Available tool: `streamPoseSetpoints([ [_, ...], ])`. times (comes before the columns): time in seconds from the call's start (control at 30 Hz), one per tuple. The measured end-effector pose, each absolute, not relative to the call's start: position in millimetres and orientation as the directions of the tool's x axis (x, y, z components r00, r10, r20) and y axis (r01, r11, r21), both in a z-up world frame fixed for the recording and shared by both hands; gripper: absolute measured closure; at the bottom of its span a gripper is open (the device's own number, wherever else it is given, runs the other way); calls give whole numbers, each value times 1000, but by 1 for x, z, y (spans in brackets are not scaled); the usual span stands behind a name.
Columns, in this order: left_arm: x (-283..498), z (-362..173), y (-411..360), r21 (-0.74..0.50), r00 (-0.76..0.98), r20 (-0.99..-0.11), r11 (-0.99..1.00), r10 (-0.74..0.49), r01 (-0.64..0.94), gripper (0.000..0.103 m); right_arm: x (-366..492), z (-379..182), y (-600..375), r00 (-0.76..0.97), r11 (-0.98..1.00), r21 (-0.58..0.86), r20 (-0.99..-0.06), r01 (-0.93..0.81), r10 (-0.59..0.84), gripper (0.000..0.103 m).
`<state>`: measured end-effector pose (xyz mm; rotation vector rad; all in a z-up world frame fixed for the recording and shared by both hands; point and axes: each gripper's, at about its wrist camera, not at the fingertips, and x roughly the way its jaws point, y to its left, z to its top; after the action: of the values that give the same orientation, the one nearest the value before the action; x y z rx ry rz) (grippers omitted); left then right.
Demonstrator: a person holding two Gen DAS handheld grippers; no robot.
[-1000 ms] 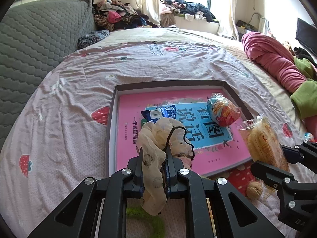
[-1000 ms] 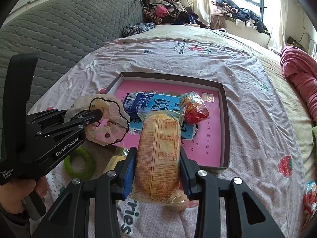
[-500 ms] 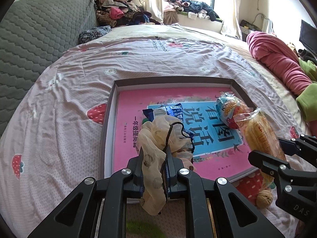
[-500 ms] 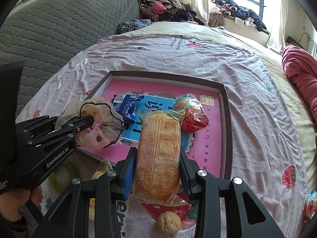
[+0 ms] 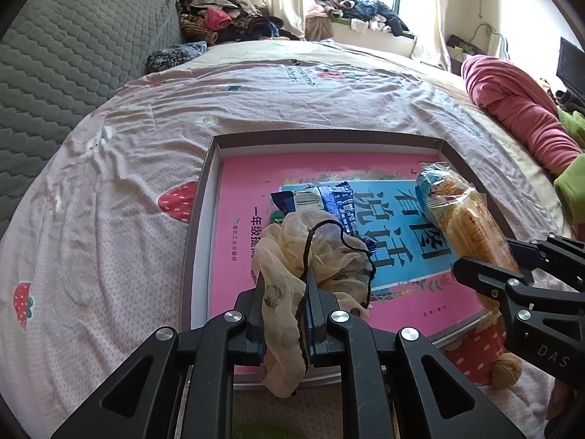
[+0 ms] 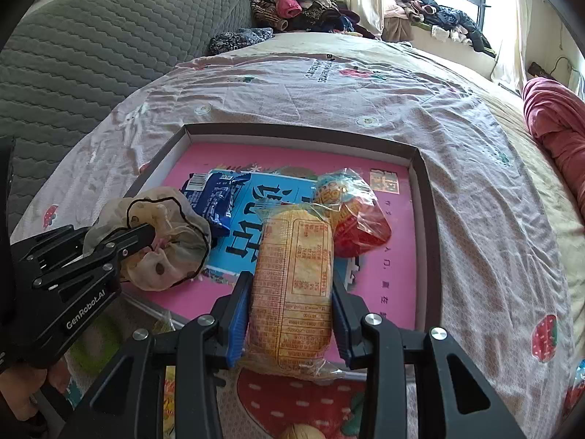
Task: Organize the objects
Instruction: 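Lower the scrunchie with the left gripper while the right gripper lowers the cake into the tray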
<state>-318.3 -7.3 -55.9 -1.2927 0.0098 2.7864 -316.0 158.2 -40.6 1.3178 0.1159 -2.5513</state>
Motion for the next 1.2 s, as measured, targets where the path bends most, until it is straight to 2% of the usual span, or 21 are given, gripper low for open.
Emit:
streamPoseSetpoints([
  [0.57, -321, -67, -10, -15, -631, -774, -997, 56, -70, 88, -327, -58, 150, -529, -962, 43, -828, 270, -185, 63],
  [0.87, -322, -70, -9, -11, -633, -773, -998, 48, -62, 82, -328, -59, 151, -527, -963, 50, -829, 266, -188, 63],
  [0.97, -322, -71, -10, -8, -632, -774, -998, 42, -57, 72, -328, -59, 152, -525, -963, 52, -830, 265, -189, 63],
  [1.1, -320, -72, -11, -6, -631, -774, -998, 40, -56, 68, -328, -59, 153, -526, -964, 55, -830, 260, -189, 63],
  [1.17, -320, -72, -11, -1, -632, -774, -999, 32, -50, 54, -328, -59, 153, -525, -965, 57, -830, 258, -189, 63],
  [1.2, -320, -72, -11, 2, -633, -774, -999, 29, -48, 52, -328, -59, 153, -524, -965, 59, -830, 256, -190, 63],
])
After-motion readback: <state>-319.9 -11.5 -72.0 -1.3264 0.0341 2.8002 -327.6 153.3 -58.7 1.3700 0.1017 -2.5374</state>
